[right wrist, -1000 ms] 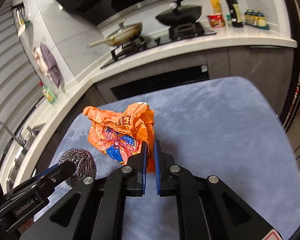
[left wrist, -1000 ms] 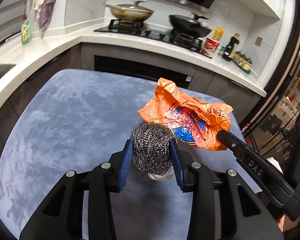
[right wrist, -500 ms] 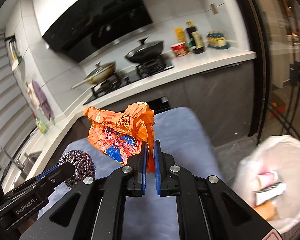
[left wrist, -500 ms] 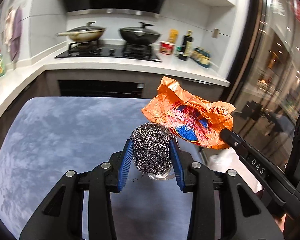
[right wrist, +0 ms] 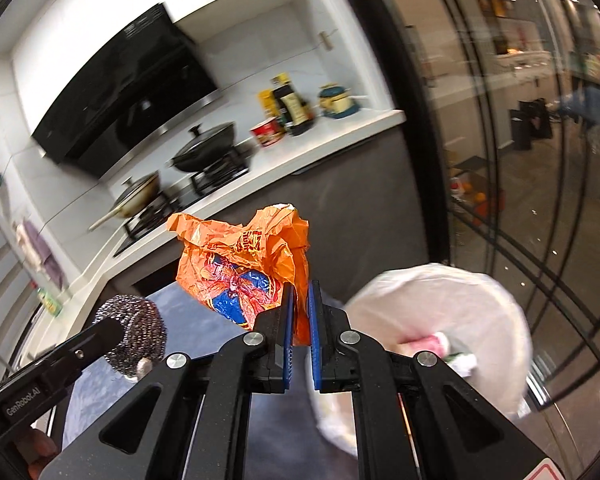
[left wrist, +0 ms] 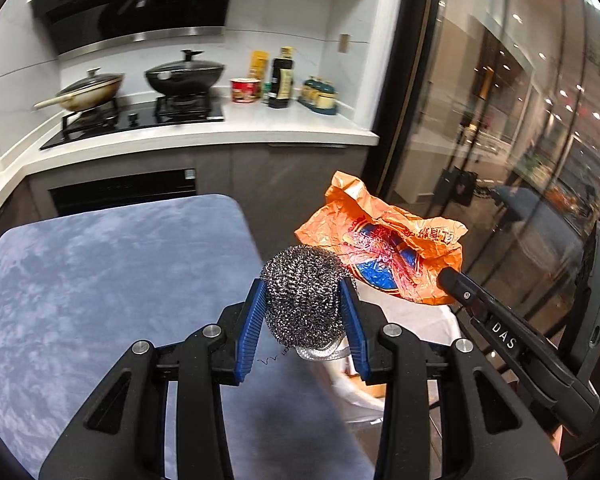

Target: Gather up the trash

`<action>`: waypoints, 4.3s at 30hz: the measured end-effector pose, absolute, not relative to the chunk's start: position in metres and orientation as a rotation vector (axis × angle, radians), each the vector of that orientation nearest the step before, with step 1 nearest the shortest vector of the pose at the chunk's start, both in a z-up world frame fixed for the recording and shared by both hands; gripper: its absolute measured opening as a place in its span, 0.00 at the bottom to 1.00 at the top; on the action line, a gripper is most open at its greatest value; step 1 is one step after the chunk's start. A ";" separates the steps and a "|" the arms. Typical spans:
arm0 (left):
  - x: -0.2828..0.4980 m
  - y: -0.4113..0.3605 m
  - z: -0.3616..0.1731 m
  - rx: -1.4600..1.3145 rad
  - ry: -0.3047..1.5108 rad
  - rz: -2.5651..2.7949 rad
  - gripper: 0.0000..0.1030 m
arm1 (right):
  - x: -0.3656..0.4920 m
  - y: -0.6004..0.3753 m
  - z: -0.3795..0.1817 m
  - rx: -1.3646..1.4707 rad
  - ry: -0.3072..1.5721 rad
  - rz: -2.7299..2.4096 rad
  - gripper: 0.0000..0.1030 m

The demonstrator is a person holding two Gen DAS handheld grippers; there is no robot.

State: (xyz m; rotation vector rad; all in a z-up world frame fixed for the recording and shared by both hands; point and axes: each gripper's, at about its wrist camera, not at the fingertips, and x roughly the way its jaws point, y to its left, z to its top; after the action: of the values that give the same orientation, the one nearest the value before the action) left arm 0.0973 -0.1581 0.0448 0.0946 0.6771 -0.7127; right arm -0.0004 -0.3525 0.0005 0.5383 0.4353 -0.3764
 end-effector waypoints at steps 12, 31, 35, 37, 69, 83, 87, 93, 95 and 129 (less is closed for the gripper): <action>0.066 -0.215 0.031 0.164 0.697 -0.792 0.35 | -0.050 -0.406 -0.021 0.594 0.442 -0.474 0.07; 0.058 -0.247 0.009 0.223 0.752 -0.811 0.35 | -0.064 -0.428 -0.053 0.638 0.488 -0.524 0.07; 0.059 -0.251 0.006 0.227 0.766 -0.815 0.35 | -0.064 -0.430 -0.059 0.642 0.501 -0.534 0.07; 0.060 -0.255 0.003 0.228 0.771 -0.817 0.35 | -0.063 -0.431 -0.061 0.638 0.507 -0.540 0.07; 0.069 -0.279 -0.021 0.259 0.834 -0.816 0.38 | -0.055 -0.441 -0.078 0.650 0.531 -0.569 0.26; 0.072 -0.282 -0.023 0.258 0.835 -0.812 0.45 | -0.057 -0.443 -0.081 0.654 0.530 -0.577 0.27; 0.073 -0.280 -0.022 0.256 0.827 -0.803 0.50 | -0.058 -0.443 -0.081 0.652 0.523 -0.580 0.33; 0.076 -0.273 -0.024 0.254 0.831 -0.782 0.55 | -0.060 -0.443 -0.081 0.653 0.522 -0.582 0.34; 0.077 -0.270 -0.024 0.251 0.831 -0.775 0.56 | -0.061 -0.442 -0.081 0.648 0.523 -0.583 0.35; 0.052 -0.193 -0.023 0.301 0.846 -0.635 0.90 | -0.083 -0.376 -0.039 0.463 0.655 -0.540 0.81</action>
State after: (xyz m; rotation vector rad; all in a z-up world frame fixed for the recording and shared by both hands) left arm 0.0517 -0.1934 -0.0226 0.3011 0.8456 -0.6346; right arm -0.0835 -0.3758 -0.0393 0.4628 0.6552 -0.5396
